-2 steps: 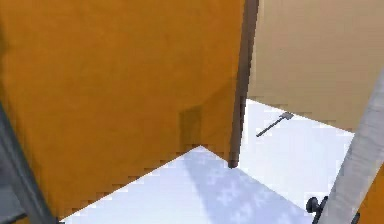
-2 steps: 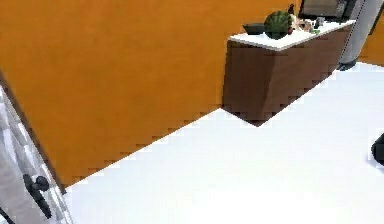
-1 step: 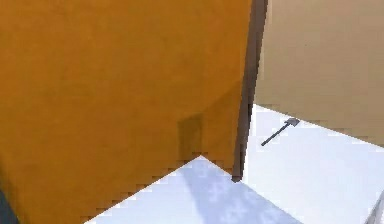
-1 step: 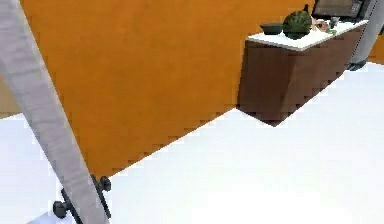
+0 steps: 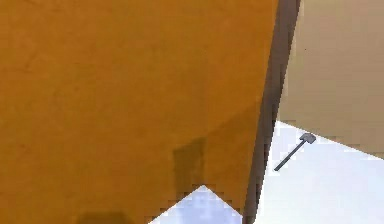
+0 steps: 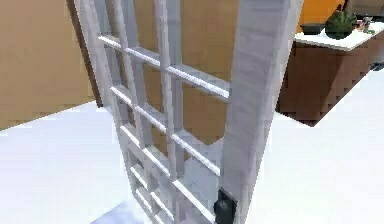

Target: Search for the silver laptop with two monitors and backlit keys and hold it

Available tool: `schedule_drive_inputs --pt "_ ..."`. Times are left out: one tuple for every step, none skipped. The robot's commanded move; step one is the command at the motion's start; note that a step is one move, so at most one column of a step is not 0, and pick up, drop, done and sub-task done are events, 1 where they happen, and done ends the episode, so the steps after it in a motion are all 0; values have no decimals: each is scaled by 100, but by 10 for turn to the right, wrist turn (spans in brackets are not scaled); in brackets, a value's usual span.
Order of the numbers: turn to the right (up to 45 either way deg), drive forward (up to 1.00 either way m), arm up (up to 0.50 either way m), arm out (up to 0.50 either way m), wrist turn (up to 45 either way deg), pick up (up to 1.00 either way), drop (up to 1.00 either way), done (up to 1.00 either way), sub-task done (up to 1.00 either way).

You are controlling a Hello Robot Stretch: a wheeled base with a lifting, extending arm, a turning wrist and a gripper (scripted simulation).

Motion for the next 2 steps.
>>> schedule_drive_inputs --pt "450 0 0 0 0 0 0 0 0" --pt "30 0 0 0 0 0 0 0 0"
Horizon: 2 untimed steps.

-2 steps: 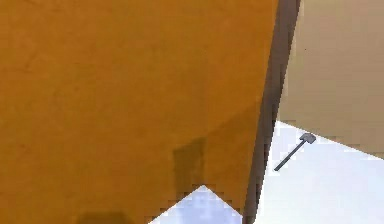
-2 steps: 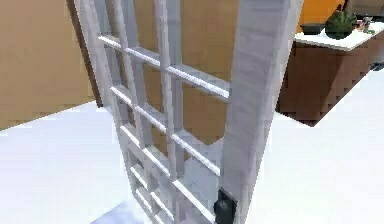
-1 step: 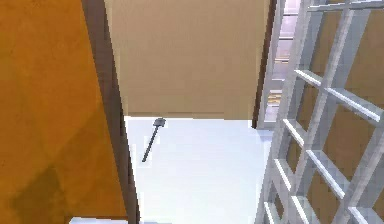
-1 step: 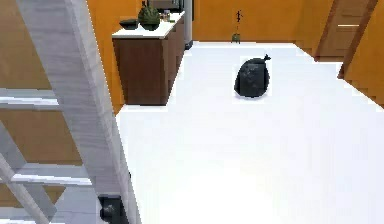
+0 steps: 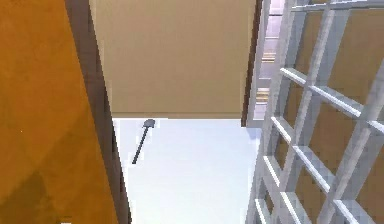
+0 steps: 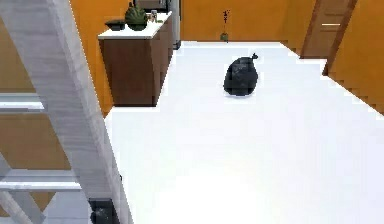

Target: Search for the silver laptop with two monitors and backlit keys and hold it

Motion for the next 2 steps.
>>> schedule_drive_inputs --pt "0 100 0 0 0 0 0 0 0" --pt "30 0 0 0 0 0 0 0 0"
